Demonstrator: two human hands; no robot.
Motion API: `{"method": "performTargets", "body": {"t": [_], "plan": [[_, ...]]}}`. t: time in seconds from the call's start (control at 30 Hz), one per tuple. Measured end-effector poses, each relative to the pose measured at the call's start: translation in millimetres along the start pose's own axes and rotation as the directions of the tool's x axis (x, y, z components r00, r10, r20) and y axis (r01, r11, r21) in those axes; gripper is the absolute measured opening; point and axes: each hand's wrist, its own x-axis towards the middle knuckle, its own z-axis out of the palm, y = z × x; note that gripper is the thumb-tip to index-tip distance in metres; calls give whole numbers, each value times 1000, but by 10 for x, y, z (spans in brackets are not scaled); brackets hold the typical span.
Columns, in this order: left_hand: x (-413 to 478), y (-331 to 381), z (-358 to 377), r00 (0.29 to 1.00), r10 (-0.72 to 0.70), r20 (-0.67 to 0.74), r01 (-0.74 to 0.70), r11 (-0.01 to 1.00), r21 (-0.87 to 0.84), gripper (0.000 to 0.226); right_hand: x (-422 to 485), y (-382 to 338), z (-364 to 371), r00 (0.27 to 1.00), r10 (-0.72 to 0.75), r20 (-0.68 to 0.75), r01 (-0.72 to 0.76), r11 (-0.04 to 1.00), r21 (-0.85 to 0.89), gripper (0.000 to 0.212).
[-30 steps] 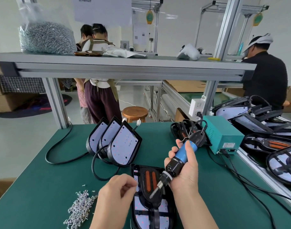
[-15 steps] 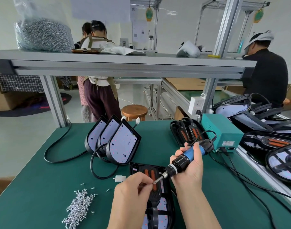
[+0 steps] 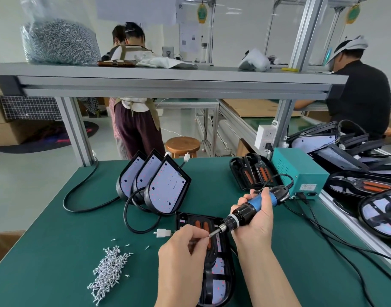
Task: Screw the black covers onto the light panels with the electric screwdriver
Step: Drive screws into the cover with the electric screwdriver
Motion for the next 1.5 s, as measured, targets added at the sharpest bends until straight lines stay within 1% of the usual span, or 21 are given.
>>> {"method": "performTargets", "body": {"t": [0.1, 0.23, 0.3, 0.47, 0.5, 0.53, 0.6, 0.63, 0.77, 0.87, 0.97, 1.03, 1.13, 1.17, 1.23, 1.27, 1.3, 1.33, 1.4, 1.47, 1.5], "plan": [[-14, -19, 33, 999, 31, -30, -30, 999, 19, 30, 7, 2, -15, 1000, -8, -30, 7, 1000, -27, 27], [-53, -50, 89, 986, 149, -77, -139, 983, 124, 26, -7, 12, -23, 995, -4, -100, -2, 998, -58, 27], [-48, -63, 101, 981, 176, -86, -162, 974, 156, 23, -16, 11, -22, 991, -2, -134, -9, 997, -76, 25], [-19, -42, 78, 987, 144, -73, -138, 987, 82, 24, -25, 5, -19, 985, 21, -169, -35, 996, -76, 23], [-17, -34, 72, 980, 188, -63, -179, 977, 116, 22, -26, 6, -17, 985, 27, -172, -41, 996, -76, 23], [-20, -18, 62, 962, 267, -50, -254, 950, 182, 20, -28, 4, -15, 984, 32, -174, -46, 996, -80, 23], [-19, -8, 57, 914, 406, 3, -386, 867, 316, 21, -32, -2, -7, 983, 30, -182, -47, 994, -94, 23], [-18, -15, 56, 899, 438, 29, -419, 838, 351, 23, -35, -5, -6, 982, 26, -187, -46, 993, -105, 23], [3, -52, 38, 883, 463, 75, -452, 798, 399, 24, -49, -8, -4, 981, 21, -192, -45, 992, -119, 22], [20, -83, 27, 880, 468, 86, -466, 812, 352, 17, -62, -14, 0, 978, 27, -205, -50, 993, -104, 23], [62, -117, 28, 887, 454, 89, -457, 834, 310, 33, -57, -25, -7, 977, 18, -212, -37, 996, -85, 25], [75, -134, 32, 909, 408, 90, -416, 864, 283, 42, -48, -30, -14, 978, 5, -209, -24, 996, -89, 25], [85, -175, 31, 948, 311, 68, -318, 919, 233, 48, -33, -48, -19, 979, -19, -204, 4, 997, -76, 24], [96, -189, 15, 960, 277, 33, -278, 939, 203, 48, -29, -58, -21, 979, -31, -203, 19, 998, -61, 23], [158, -223, -33, 972, 218, -91, -201, 966, 162, 44, -22, -87, -20, 977, -47, -207, 36, 998, -56, 23], [212, -244, -65, 975, 168, -143, -145, 977, 156, 43, -17, -104, -17, 976, -57, -211, 42, 996, -73, 24], [274, -260, -99, 983, 83, -161, -60, 988, 141, 44, -9, -122, -9, 974, -76, -211, 56, 994, -98, 24], [340, -279, -128, 990, -24, -137, 41, 992, 123, 48, -3, -142, 2, 973, -107, -205, 82, 989, -126, 24], [448, -337, -161, 978, -208, 10, 205, 971, 124, 59, 4, -186, 54, 964, -204, -172, 171, 967, -188, 25], [498, -402, -157, 929, -319, 188, 308, 947, 88, 67, 16, -236, 125, 936, -331, -118, 292, 920, -262, 26], [511, -439, -152, 903, -348, 250, 354, 935, 24, 67, 20, -260, 167, 917, -390, -82, 351, 889, -294, 24]]}}
